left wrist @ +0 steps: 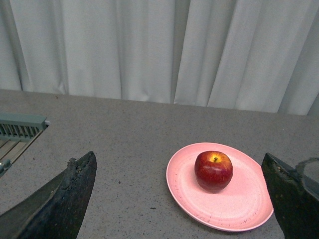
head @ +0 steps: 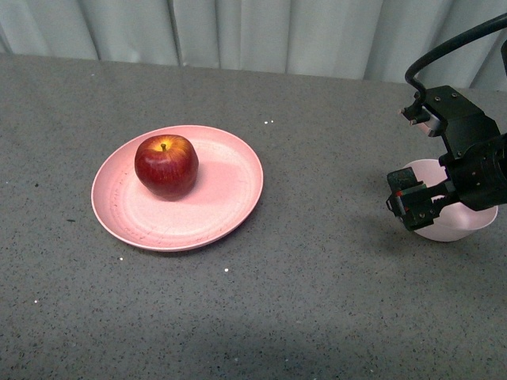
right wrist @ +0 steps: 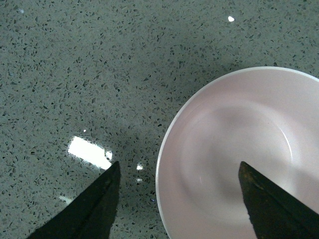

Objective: Move apple from plate to bowl

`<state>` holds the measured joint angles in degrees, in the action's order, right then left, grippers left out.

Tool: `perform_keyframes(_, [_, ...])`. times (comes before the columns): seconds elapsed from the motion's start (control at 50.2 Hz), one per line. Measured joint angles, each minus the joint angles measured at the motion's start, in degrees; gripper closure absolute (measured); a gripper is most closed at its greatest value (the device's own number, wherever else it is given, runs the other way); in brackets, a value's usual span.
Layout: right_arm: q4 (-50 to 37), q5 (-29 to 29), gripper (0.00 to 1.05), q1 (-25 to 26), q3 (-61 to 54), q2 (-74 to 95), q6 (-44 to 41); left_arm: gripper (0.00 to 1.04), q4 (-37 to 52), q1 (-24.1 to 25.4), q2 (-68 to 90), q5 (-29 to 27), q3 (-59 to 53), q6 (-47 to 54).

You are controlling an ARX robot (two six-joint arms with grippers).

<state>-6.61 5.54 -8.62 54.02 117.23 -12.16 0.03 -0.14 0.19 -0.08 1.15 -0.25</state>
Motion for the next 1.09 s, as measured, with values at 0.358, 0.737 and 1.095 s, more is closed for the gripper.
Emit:
perform_keyframes(0.358, [4.5,0.13,0.96,0.39,1.51,1.7,-0.31,0.07,0.0,0.0,0.0,-0.02,0.0,0.0])
perform_keyframes(0.737, [5.75,-0.63,1.04,0.55,2.29,0.46,-1.73,0.07,0.0,-0.02,0.0,-0.02,0.0,0.0])
perform_keyframes(1.095, [7.96,4.44,1.04,-8.9,3.13,-7.41,-2.4,0.07,0.0,0.0,0.0,0.02,0.0,0.0])
